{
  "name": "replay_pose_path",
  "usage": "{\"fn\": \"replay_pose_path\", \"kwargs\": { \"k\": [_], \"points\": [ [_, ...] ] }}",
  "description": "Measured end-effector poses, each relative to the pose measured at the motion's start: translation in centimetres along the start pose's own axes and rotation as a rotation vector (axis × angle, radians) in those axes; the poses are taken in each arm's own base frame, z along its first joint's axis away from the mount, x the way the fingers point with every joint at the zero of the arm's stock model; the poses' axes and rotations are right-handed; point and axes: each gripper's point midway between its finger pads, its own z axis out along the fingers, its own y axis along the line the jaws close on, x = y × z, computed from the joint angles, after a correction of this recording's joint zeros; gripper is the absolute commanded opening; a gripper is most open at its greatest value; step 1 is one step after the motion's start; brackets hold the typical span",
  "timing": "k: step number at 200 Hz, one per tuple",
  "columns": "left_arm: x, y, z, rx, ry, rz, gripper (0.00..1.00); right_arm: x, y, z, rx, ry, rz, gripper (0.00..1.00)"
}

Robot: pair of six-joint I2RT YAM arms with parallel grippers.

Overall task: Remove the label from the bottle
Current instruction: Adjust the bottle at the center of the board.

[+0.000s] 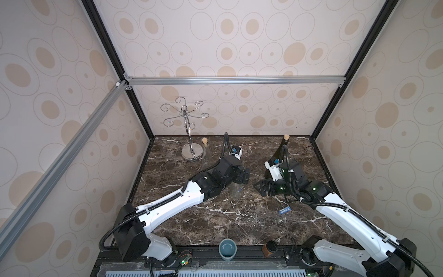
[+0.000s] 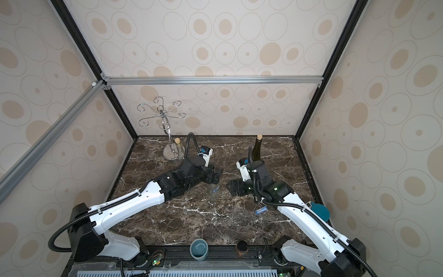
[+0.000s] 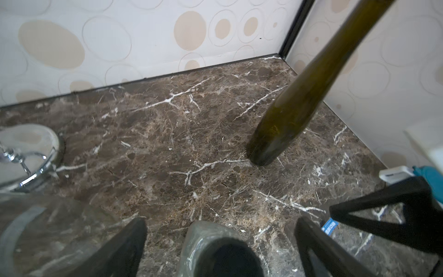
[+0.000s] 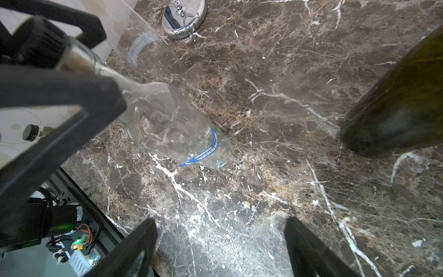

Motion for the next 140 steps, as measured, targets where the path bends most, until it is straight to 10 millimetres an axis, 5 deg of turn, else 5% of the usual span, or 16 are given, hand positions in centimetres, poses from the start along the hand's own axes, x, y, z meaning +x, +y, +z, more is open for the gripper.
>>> {"fn": "replay_pose_path", "kwargs": {
  "k": [42, 64, 140],
  "points": [
    [-2.8, -0.6, -3.6, 0.152, -0.068, 0.094, 1.00, -0.1, -0.9, -1.4, 0.019, -0.019, 0.016, 0.87],
    [-2.7, -0.2, -4.5, 0.234, -0.071, 0.155, 1.00, 0.0, -1.1, -2.3, 0.023, -0.028, 0.023, 0.87],
    [-0.8, -0.7, -3.9, 0.499, -0.019, 0.292, 0.94, 0.6, -1.4, -3.0, 0.021, -0.018, 0.038, 0.87]
  ]
}}
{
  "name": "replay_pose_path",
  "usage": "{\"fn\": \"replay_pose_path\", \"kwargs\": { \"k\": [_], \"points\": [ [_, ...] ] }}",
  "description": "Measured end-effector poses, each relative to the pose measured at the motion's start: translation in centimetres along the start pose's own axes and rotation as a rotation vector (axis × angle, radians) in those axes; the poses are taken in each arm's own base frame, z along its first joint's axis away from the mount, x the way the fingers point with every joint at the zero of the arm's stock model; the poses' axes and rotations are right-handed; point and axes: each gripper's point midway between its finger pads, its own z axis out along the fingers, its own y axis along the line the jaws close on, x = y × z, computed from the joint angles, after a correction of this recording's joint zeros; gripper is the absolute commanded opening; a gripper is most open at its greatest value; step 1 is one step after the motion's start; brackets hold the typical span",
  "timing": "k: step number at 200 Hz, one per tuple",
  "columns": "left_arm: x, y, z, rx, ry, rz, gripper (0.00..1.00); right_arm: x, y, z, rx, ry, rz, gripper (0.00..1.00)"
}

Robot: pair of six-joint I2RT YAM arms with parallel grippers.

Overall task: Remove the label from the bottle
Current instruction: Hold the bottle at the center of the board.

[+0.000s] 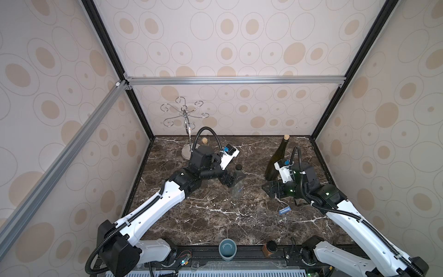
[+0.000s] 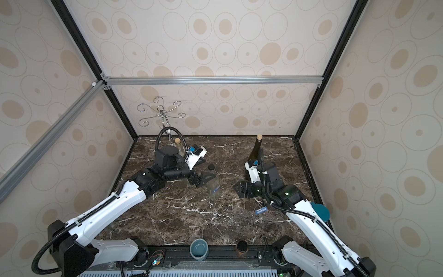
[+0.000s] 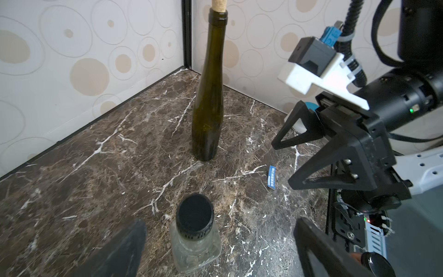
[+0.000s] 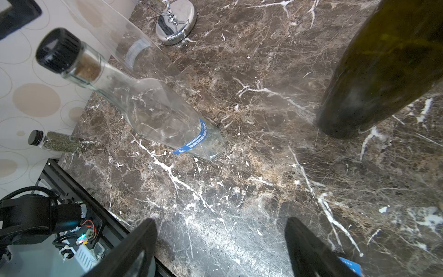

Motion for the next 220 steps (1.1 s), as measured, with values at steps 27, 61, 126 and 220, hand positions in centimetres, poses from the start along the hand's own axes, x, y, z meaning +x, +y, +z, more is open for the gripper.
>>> {"fn": "replay_pose_path", "kwargs": {
  "k": [27, 61, 126, 220],
  "points": [
    [1.3, 0.2, 1.6, 0.053, 0.032, 0.000, 0.90, 0.2, 0.0, 0.4, -0.001, 0.015, 0.003, 0.87],
    [2.6, 0.8, 3.0, 0.076, 0.064, -0.007, 0.85, 0.3, 0.0, 0.7, -0.003, 0.028, 0.005, 0.87],
    [2.6, 1.8, 3.6, 0.083, 0.051, 0.004, 0.67, 0.3, -0.1, 1.1, -0.005, 0.036, 0.007, 0.87],
    [2.2, 2.3, 4.2, 0.089, 0.027, 0.005, 0.26, 0.5, -0.3, 2.0, 0.000, 0.062, 0.010, 0.81]
  ]
}}
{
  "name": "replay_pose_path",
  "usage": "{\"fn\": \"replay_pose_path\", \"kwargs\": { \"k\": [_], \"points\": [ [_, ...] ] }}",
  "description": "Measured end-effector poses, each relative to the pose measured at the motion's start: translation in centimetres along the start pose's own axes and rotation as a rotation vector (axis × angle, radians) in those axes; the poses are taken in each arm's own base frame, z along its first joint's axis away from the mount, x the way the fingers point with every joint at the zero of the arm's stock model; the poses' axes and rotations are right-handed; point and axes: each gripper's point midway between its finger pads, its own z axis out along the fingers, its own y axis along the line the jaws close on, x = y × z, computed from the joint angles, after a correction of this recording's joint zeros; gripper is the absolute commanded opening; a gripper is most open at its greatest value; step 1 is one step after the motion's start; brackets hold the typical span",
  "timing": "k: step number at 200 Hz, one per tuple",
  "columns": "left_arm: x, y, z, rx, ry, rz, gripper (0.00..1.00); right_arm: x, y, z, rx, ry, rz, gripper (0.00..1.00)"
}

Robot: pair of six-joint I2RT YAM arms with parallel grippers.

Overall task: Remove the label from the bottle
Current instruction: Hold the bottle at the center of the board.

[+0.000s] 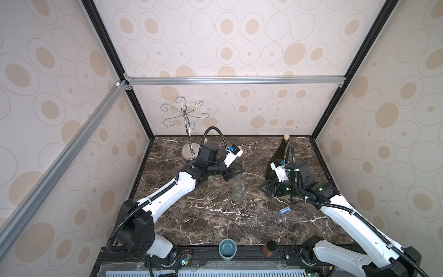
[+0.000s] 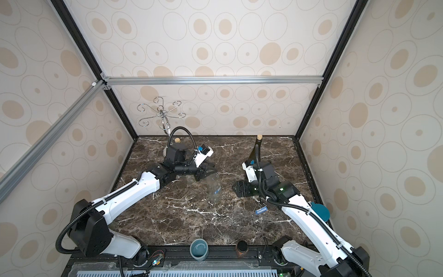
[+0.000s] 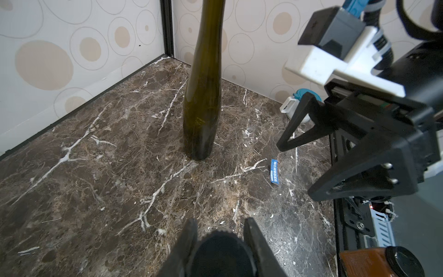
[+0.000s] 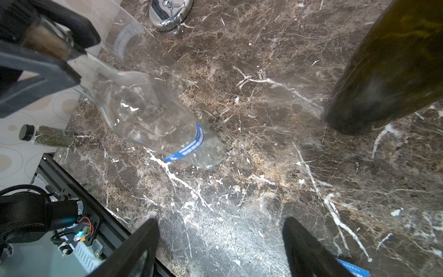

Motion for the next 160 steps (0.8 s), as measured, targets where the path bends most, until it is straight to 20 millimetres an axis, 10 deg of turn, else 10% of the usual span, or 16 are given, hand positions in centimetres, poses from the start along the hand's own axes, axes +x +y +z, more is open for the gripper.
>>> {"fn": "replay_pose_path", "kwargs": {
  "k": [160],
  "points": [
    [0.5, 1.7, -2.6, -0.427, 0.037, -0.240, 0.12, 1.3, 5.2, 5.1, -0.058, 0.038, -0.119, 0.59]
  ]
}}
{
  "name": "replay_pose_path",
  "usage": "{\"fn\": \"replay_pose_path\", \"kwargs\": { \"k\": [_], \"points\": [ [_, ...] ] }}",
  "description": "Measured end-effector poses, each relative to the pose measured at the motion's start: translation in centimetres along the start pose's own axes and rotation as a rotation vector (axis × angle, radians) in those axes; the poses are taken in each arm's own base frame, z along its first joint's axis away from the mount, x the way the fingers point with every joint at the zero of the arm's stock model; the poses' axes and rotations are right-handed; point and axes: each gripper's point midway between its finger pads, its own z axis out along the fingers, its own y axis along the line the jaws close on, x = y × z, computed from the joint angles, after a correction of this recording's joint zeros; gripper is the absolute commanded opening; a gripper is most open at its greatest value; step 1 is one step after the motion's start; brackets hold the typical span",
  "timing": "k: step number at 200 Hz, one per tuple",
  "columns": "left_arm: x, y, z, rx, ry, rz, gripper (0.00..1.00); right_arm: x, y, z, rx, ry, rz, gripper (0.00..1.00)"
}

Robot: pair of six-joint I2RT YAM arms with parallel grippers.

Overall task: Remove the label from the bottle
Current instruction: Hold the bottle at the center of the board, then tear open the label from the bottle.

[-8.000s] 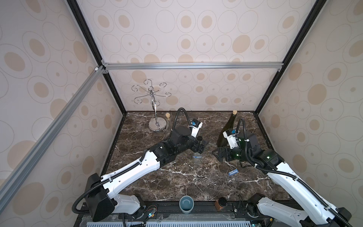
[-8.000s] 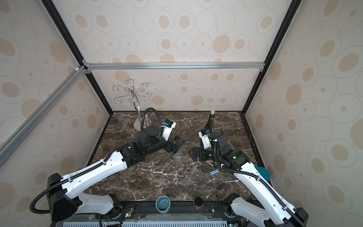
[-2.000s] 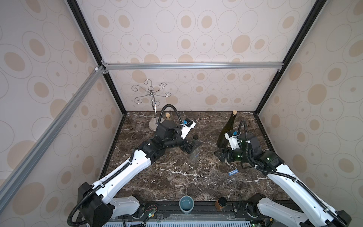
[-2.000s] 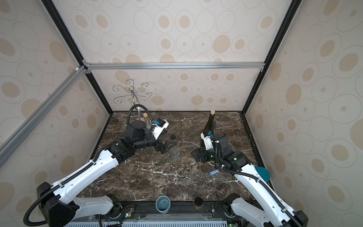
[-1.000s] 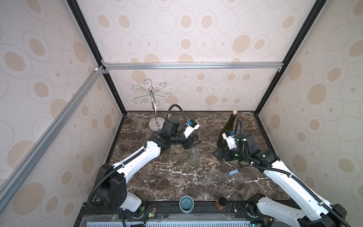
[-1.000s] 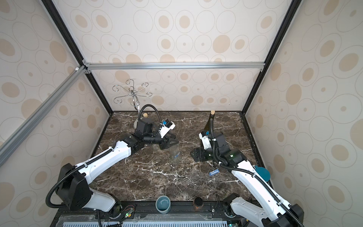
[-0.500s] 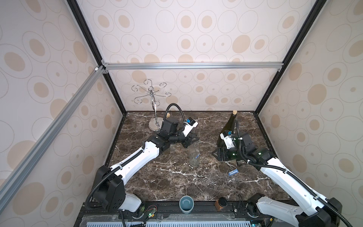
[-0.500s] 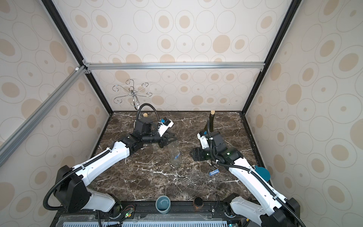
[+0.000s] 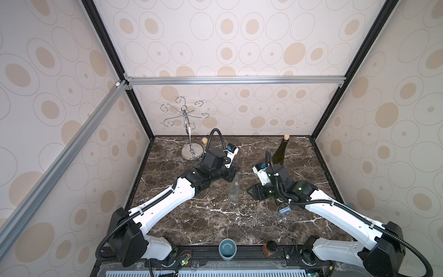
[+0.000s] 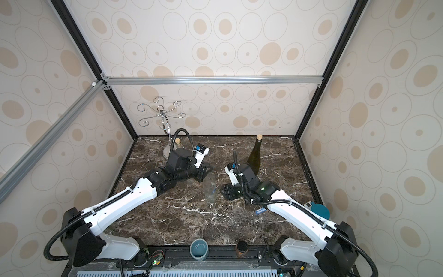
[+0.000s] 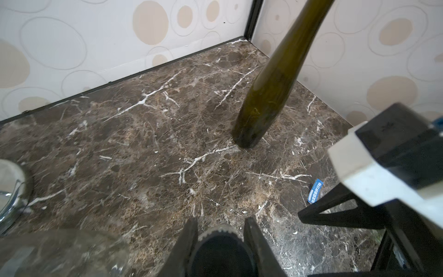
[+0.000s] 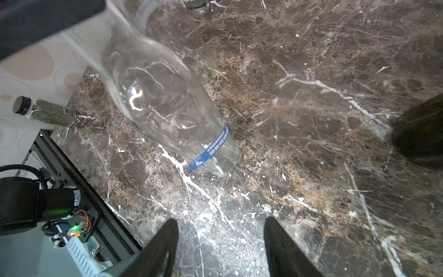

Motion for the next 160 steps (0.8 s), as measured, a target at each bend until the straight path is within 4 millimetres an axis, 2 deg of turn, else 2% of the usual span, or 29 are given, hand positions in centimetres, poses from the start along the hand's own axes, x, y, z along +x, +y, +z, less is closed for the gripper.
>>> {"fn": "replay_pose_path", "kwargs": {
  "k": [28, 57, 104, 160],
  "points": [
    [0.0, 0.7, -1.0, -0.045, -0.023, -0.037, 0.11, 0.4, 0.9, 1.2, -0.017, 0.000, -0.007, 0.59],
    [0.8, 1.3, -0.7, -0.078, -0.011, -0.057, 0.11, 0.8, 1.6, 2.6, -0.029, 0.002, -0.008, 0.55],
    [0.8, 1.0, -0.6, -0.081, -0.016, -0.068, 0.11, 0.8, 2.2, 4.5, -0.042, 0.005, -0.004, 0.50],
    [0.8, 1.1, -0.6, -0.087, -0.017, -0.067, 0.11, 0.9, 2.7, 5.8, -0.054, 0.009, -0.010, 0.43]
  ]
}}
